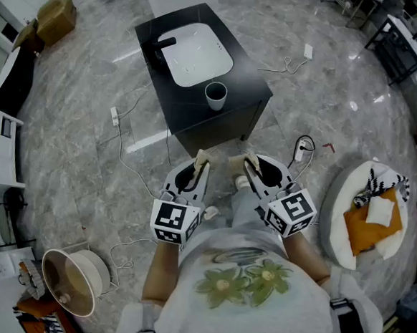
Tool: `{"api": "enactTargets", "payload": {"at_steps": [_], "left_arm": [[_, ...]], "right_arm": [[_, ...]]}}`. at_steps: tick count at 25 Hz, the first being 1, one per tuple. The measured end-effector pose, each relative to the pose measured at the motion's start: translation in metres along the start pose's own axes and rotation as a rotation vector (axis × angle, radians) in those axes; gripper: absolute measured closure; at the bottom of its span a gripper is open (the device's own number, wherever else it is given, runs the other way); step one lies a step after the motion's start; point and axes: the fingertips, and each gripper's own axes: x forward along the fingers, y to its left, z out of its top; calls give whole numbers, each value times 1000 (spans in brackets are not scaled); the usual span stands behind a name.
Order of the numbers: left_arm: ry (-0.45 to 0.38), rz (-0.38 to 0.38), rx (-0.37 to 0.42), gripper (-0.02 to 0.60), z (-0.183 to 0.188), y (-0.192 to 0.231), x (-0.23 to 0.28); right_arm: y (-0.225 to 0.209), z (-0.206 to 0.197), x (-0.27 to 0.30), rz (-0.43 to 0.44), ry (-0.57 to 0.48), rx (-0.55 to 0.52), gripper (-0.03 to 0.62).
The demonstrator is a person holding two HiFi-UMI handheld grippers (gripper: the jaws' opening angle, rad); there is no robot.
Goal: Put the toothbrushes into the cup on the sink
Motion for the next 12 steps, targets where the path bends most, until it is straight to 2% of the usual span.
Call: {"api": "enactTargets", "payload": {"at_steps": [12], "left_arm": [[-21, 65, -28, 518, 32, 31, 74]], "right_arm": [[-68, 25, 42, 64, 32, 5, 505]]}}
